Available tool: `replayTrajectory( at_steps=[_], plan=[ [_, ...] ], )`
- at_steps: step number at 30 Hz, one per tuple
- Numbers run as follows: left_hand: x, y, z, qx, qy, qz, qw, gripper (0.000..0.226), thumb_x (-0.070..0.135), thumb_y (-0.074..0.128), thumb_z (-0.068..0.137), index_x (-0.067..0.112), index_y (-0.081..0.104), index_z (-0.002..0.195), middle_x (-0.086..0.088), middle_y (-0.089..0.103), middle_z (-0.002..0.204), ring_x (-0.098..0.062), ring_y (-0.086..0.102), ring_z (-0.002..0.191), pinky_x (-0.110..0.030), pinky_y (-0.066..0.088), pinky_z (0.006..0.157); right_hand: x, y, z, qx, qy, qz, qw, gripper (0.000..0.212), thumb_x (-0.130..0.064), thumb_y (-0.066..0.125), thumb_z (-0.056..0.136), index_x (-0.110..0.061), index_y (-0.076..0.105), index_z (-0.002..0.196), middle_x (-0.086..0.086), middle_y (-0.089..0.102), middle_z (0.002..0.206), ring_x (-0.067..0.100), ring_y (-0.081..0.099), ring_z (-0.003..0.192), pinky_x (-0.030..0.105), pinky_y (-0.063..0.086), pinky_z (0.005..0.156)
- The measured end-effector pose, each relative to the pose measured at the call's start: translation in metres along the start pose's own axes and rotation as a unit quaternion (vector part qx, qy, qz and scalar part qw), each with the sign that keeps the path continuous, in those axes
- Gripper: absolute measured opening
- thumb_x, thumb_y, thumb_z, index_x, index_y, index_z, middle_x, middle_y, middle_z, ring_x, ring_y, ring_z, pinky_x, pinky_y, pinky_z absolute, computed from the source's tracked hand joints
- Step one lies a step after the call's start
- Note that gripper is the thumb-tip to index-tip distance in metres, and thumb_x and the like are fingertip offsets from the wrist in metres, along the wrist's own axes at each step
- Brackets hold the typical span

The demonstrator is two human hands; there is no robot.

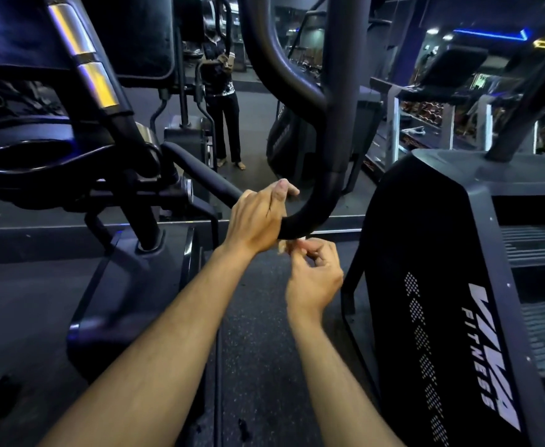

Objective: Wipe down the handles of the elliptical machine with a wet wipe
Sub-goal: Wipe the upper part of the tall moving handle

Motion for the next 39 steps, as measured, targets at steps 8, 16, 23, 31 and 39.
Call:
replayTrajectory(
  at_steps=[8,16,23,31,39],
  plan=[
    [0.005,-0.004,-0.013,0.015,0.009,-0.037,0.999,0.055,0.046,0.014,0.109,0.029,0.057,0.140,0.020,0.071,0.119,0.011,0.051,0.120,-0.029,0.024,0.111,0.011,0.021,-0.012,-0.050,0.352,0.325,0.876,0.016,0.005,0.058,0.097,-0.005,0.069,0.099,0.006,0.074,0.089,0.014,0.073,0.083,0.026,0.060,0.077],
    [-0.016,0.000,-0.023,0.042,-0.023,-0.129,0.991,0.061,0.053,0.015,0.107,0.029,0.040,0.157,0.013,0.036,0.165,0.015,0.015,0.151,-0.036,-0.002,0.131,0.009,0.065,-0.031,-0.096,0.484,0.359,0.792,0.030,0.008,0.044,0.100,-0.002,0.070,0.090,0.010,0.073,0.078,0.017,0.071,0.068,0.024,0.059,0.063],
    [-0.014,0.002,-0.054,0.128,-0.073,-0.302,0.942,0.059,0.051,0.024,0.106,0.026,0.034,0.158,0.004,0.035,0.167,0.000,0.025,0.154,-0.017,0.015,0.125,-0.017,-0.005,-0.003,-0.022,0.314,0.266,0.911,0.016,0.000,0.063,0.097,-0.011,0.073,0.104,0.010,0.076,0.100,0.020,0.074,0.094,0.027,0.060,0.081],
    [0.048,0.015,-0.040,0.110,-0.039,-0.348,0.930,0.061,0.066,0.022,0.100,0.046,0.031,0.157,0.016,0.035,0.166,-0.011,0.014,0.160,-0.050,0.008,0.131,-0.127,-0.028,0.058,-0.072,-0.227,-0.012,0.971,0.012,-0.005,0.072,0.093,-0.010,0.076,0.104,0.003,0.065,0.101,0.012,0.066,0.087,0.020,0.055,0.075],
    [0.030,0.000,-0.049,0.134,-0.051,-0.395,0.908,0.060,0.051,0.022,0.106,0.028,0.036,0.159,0.007,0.044,0.162,0.000,0.034,0.151,-0.024,0.023,0.125,-0.116,0.006,0.008,-0.266,-0.516,-0.306,0.754,0.022,0.005,0.056,0.087,0.001,0.070,0.104,0.010,0.064,0.104,0.025,0.050,0.091,0.039,0.051,0.078]
  ],
)
Point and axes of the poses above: each hand's wrist, its own z-axis towards the middle knuckle, its own y-axis out of the palm, x = y × z, the point moved 7 cm from there along z, towards the middle knuckle
